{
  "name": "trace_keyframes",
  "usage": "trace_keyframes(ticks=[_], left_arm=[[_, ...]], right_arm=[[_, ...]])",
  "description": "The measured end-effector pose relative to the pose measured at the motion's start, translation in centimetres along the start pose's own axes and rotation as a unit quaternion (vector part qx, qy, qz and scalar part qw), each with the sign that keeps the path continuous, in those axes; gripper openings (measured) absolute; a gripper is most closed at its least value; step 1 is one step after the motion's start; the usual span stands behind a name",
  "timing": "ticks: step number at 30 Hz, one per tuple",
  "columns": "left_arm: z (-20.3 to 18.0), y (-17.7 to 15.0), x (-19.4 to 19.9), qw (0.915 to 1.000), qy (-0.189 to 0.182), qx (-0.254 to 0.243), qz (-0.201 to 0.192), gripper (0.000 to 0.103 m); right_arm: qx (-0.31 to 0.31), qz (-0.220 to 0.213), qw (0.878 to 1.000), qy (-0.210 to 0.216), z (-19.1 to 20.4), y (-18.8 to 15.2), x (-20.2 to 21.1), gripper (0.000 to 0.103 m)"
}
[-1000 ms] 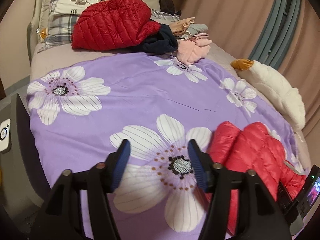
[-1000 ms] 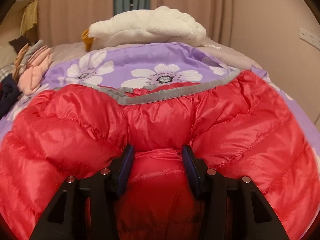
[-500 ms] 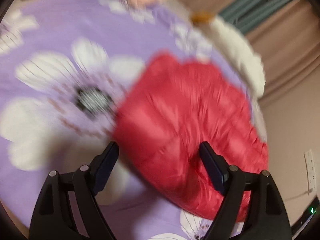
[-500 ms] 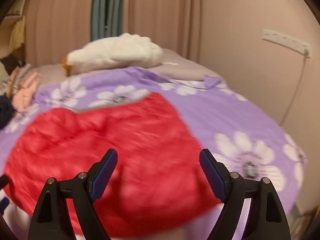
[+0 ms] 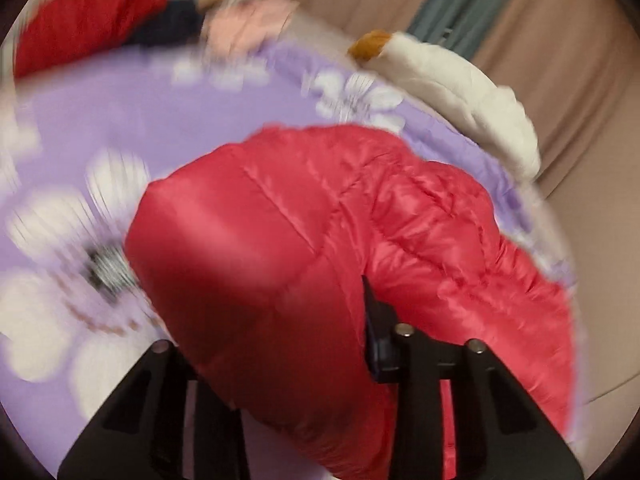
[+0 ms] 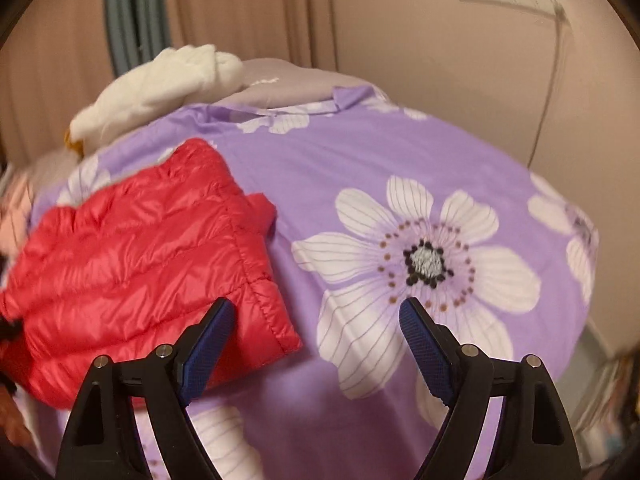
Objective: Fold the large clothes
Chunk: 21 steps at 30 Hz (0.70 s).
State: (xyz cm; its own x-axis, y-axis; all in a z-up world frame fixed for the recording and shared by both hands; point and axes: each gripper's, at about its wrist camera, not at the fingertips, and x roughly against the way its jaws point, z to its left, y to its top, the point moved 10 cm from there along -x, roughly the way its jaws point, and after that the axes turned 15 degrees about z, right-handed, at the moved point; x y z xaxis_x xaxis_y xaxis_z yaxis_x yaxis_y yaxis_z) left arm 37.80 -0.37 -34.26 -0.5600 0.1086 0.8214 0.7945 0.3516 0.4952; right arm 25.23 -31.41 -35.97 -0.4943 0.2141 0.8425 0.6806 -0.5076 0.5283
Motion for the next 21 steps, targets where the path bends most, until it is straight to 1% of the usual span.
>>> trace_keyframes(ticks=[1, 2, 3, 4, 5, 7, 9, 12, 14, 16, 17, 19, 21], left_arm=[[-0.9, 0.0, 1.0, 0.9989, 0.027, -0.028, -0.026, 0.032], [-2.1, -0.1, 2.1, 0.9953, 0.051, -0.059, -0.058, 0.032], [-3.4, -0.2, 3.2, 0.9895, 0.069, -0.09, -0.09, 0.031], [-3.6, -0.7, 4.1, 0.9854, 0.076, -0.107, -0.108, 0.031], [-4.8, -1.0, 5.3, 0.9783, 0.083, -0.134, -0.134, 0.031], [-5.4, -1.2, 6.3, 0.974, 0.077, -0.148, -0.153, 0.032], [-5.8, -0.5, 6.9, 0.977, 0.05, -0.142, -0.151, 0.032], [-5.6, 0.3, 7.3, 0.9871, -0.006, -0.113, -0.114, 0.032], [-5.6, 0.5, 7.6, 0.9888, -0.016, -0.109, -0.101, 0.032], [-6.3, 0.5, 7.9, 0.9869, -0.011, -0.119, -0.108, 0.032], [-6.6, 0.3, 8.1, 0.9838, 0.004, -0.135, -0.118, 0.032], [-7.0, -0.2, 8.4, 0.9797, 0.025, -0.15, -0.131, 0.032], [-7.4, -0.7, 8.4, 0.9791, 0.032, -0.15, -0.134, 0.032]], right_arm=[[0.001, -0.001, 1.0, -0.004, 0.1, 0.2, -0.1, 0.084], [0.006, -0.001, 1.0, -0.006, 0.2, 0.2, -0.3, 0.084], [0.011, 0.0, 1.0, -0.004, 0.6, 0.3, -0.5, 0.084], [0.016, 0.002, 1.0, 0.006, 1.0, 0.4, -0.8, 0.084], [0.017, 0.005, 1.0, 0.019, 1.5, 0.2, -1.2, 0.084], [0.02, 0.019, 0.999, 0.027, 2.3, -0.5, -1.9, 0.084], [0.027, 0.029, 0.999, 0.033, 3.0, -1.1, -2.8, 0.084], [0.023, 0.034, 0.999, 0.031, 3.0, -1.8, -3.9, 0.084], [0.012, 0.047, 0.998, 0.042, 2.7, -2.3, -4.9, 0.084], [-0.002, 0.058, 0.997, 0.058, 2.4, -2.5, -5.5, 0.084], [0.0, 0.059, 0.997, 0.057, 2.4, -2.5, -5.5, 0.084], [0.012, 0.054, 0.998, 0.038, 2.5, -2.4, -5.3, 0.084], [0.013, 0.042, 0.999, 0.018, 2.6, -2.5, -5.3, 0.084]])
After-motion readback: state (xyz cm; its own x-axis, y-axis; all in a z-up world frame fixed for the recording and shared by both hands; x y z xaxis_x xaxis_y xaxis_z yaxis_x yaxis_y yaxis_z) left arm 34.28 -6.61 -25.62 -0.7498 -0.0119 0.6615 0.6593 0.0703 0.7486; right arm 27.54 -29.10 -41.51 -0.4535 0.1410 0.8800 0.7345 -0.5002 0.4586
